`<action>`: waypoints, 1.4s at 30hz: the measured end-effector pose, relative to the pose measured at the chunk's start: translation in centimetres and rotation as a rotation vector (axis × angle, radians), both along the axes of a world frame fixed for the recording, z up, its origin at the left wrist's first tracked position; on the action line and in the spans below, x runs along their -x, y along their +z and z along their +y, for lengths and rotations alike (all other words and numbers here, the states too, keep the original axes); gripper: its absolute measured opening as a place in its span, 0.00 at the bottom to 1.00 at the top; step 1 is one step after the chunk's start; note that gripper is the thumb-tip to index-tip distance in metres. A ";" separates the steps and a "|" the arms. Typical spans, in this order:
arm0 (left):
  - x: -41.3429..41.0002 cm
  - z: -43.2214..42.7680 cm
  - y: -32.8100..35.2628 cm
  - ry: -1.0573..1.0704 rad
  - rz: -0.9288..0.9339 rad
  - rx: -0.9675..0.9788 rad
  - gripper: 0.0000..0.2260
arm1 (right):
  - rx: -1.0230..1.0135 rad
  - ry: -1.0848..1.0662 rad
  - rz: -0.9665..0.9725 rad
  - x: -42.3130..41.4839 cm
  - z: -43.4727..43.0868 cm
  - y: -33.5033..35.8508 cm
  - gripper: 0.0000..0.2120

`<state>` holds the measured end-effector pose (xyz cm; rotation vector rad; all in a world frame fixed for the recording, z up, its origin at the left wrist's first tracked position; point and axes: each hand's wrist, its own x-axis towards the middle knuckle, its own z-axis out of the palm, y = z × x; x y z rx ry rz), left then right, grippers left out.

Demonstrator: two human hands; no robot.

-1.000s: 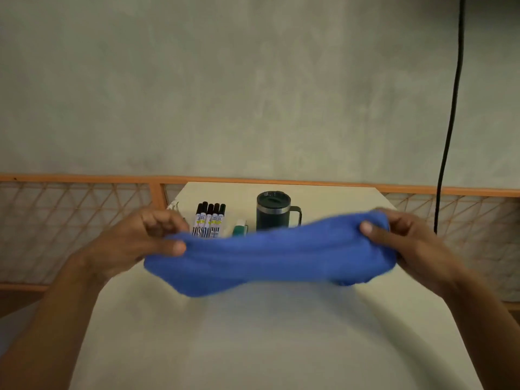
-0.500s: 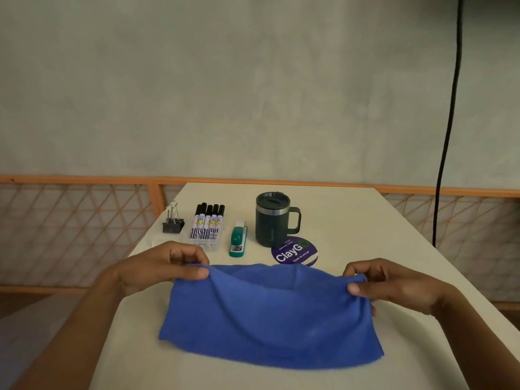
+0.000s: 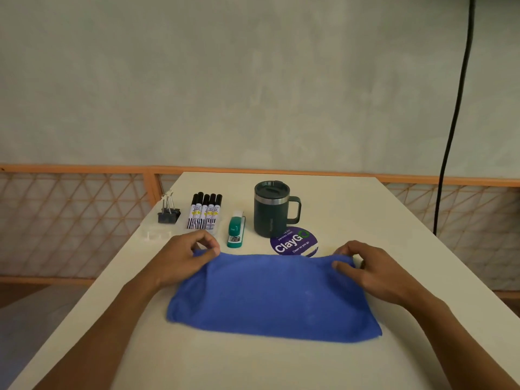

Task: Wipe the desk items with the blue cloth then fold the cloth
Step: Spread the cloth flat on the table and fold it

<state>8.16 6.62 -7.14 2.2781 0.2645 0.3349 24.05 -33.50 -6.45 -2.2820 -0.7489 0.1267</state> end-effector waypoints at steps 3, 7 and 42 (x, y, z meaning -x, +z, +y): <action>-0.1 -0.4 -0.1 -0.020 0.003 -0.202 0.05 | 0.046 -0.010 -0.058 0.5 0.9 0.2 0.10; -0.3 -0.1 -0.4 -0.024 0.085 -0.394 0.14 | 0.148 0.079 0.004 0.2 1.5 -0.3 0.14; 4.5 1.6 4.5 0.103 0.439 -0.252 0.35 | -0.128 0.240 -0.264 5.2 6.7 -0.1 0.09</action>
